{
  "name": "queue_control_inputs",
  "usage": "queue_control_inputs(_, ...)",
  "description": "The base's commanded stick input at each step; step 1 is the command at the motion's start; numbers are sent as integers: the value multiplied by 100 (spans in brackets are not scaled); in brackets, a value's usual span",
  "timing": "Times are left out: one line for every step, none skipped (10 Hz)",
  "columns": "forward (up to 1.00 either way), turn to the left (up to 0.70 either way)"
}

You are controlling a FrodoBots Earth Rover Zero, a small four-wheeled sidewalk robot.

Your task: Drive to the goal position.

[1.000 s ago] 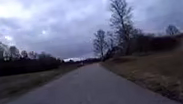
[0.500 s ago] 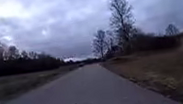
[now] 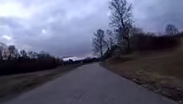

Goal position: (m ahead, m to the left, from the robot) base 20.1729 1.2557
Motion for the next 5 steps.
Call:
queue_control_inputs(50, 0)
queue_control_inputs(50, 0)
queue_control_inputs(50, 0)
queue_control_inputs(50, 0)
queue_control_inputs(50, 0)
